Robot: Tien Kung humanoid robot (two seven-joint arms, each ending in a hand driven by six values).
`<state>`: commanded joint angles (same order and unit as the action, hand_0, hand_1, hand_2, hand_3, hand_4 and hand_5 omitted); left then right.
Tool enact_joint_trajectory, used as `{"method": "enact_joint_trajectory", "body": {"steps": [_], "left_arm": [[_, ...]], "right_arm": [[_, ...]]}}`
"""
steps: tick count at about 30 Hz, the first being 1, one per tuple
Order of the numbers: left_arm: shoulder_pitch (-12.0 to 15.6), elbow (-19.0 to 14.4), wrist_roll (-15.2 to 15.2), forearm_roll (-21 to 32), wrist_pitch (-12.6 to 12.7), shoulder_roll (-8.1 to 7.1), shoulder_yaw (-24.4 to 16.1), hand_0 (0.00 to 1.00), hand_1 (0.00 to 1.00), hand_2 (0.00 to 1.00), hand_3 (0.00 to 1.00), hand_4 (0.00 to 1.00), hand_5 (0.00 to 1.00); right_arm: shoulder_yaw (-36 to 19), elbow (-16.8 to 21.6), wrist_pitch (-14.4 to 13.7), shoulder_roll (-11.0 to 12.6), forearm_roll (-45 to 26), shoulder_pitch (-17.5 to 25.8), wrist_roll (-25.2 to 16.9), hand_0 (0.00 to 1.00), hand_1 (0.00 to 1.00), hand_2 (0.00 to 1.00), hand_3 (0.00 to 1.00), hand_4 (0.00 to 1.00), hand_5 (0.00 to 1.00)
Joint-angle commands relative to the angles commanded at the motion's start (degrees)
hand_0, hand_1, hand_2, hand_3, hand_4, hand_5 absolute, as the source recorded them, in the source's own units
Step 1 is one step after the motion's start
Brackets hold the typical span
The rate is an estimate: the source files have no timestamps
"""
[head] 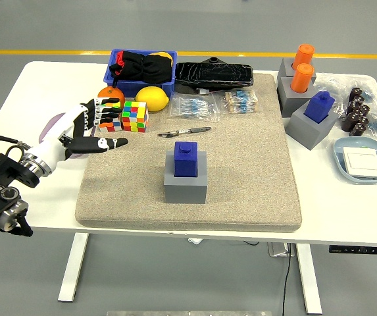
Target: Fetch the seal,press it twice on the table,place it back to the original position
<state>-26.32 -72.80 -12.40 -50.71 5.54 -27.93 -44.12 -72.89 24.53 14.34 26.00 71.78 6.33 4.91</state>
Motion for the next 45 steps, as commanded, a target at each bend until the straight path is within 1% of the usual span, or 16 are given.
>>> {"method": "enact_joint_trajectory", "body": {"steps": [3,5,6,11,12,17,18,23,24,29,30,34,36,41,42,45], "left_arm": [[-0.4,0.0,0.0,0.1,-0.1,0.76,0.6,0.826,0.787,0.779,0.817,0.998,0.046],[-1.2,-0.1,0.0,0.8,-0.5,2.13,2.0,0.826,0.787,0.779,0.817,0.998,0.046],[-1.4,-0.2,0.1,0.9,-0.7,2.50,2.3,0.834,0.800,0.796,0.844,0.998,0.046],[-2.3,-0.6,0.4,2.1,-1.8,3.76,4.4,0.834,0.800,0.796,0.844,0.998,0.046],[-2.3,-0.7,0.4,2.2,-1.8,3.87,4.6,0.839,0.823,0.843,0.896,0.998,0.117],[-3.0,-0.8,0.5,2.2,-1.9,4.38,6.4,0.839,0.823,0.843,0.896,0.998,0.117],[-3.1,-0.7,0.5,2.1,-1.9,4.45,6.6,0.840,0.821,0.837,0.895,0.998,0.084],[-3.4,0.5,-0.1,2.8,-1.6,4.79,7.3,0.840,0.821,0.837,0.895,0.998,0.084],[-3.4,0.6,-0.3,2.7,-1.5,4.82,7.4,0.838,0.808,0.813,0.868,0.998,0.048],[-3.8,1.1,-0.5,2.3,-1.0,4.94,8.4,0.838,0.808,0.813,0.868,0.998,0.048],[-3.8,1.3,-0.5,2.1,-0.9,4.98,8.5,0.838,0.806,0.806,0.861,0.998,0.017],[-3.8,1.7,-0.7,1.8,-0.5,5.37,9.0,0.838,0.806,0.806,0.861,0.998,0.017],[-3.8,1.7,-0.8,1.8,-0.4,5.56,9.2,0.826,0.797,0.796,0.851,0.998,0.002],[-3.8,1.4,-0.9,1.7,-0.1,6.27,9.8,0.826,0.797,0.796,0.851,0.998,0.002],[-3.8,1.3,-0.9,1.7,-0.1,6.43,9.9,0.823,0.782,0.762,0.830,0.998,0.002],[-3.8,1.0,-1.0,1.6,0.1,6.94,10.2,0.823,0.782,0.762,0.830,0.998,0.002]], "right_arm": [[0.0,0.0,0.1,0.0,0.0,0.0,0.0,0.799,0.711,0.681,0.670,0.831,0.488],[0.1,0.0,0.2,-0.1,0.0,0.0,0.0,0.799,0.711,0.681,0.670,0.831,0.488],[0.1,0.0,0.2,-0.1,0.0,0.0,0.0,0.799,0.711,0.683,0.672,0.832,0.488],[0.2,0.2,0.4,0.0,0.0,-0.1,0.0,0.799,0.711,0.683,0.672,0.832,0.488],[0.3,0.2,0.4,0.0,0.0,-0.1,0.0,0.800,0.711,0.681,0.671,0.833,0.489],[0.3,0.3,0.5,0.0,0.0,-0.1,0.0,0.800,0.711,0.681,0.671,0.833,0.489],[0.4,0.3,0.5,0.0,0.0,-0.1,0.0,0.800,0.712,0.682,0.671,0.835,0.489],[0.5,0.3,0.5,0.1,0.0,-0.1,0.0,0.800,0.712,0.682,0.671,0.835,0.489],[0.6,0.3,0.5,0.1,0.0,-0.1,0.0,0.801,0.711,0.682,0.676,0.836,0.489],[0.7,0.3,0.5,0.1,0.0,-0.1,0.0,0.801,0.711,0.682,0.676,0.836,0.489],[0.7,0.3,0.5,0.1,0.0,-0.1,0.0,0.801,0.711,0.683,0.676,0.840,0.488],[0.8,0.3,0.5,0.3,0.0,-0.1,0.0,0.801,0.711,0.683,0.676,0.840,0.488],[0.8,0.3,0.5,0.3,0.0,-0.1,0.0,0.802,0.712,0.684,0.675,0.841,0.485],[1.1,0.3,0.5,0.3,0.0,0.0,-0.1,0.802,0.712,0.684,0.675,0.841,0.485],[1.1,0.3,0.5,0.4,0.0,0.0,-0.1,0.803,0.711,0.684,0.677,0.845,0.486],[1.2,0.3,0.5,0.4,0.0,0.1,-0.2,0.803,0.711,0.684,0.677,0.845,0.486]]}}
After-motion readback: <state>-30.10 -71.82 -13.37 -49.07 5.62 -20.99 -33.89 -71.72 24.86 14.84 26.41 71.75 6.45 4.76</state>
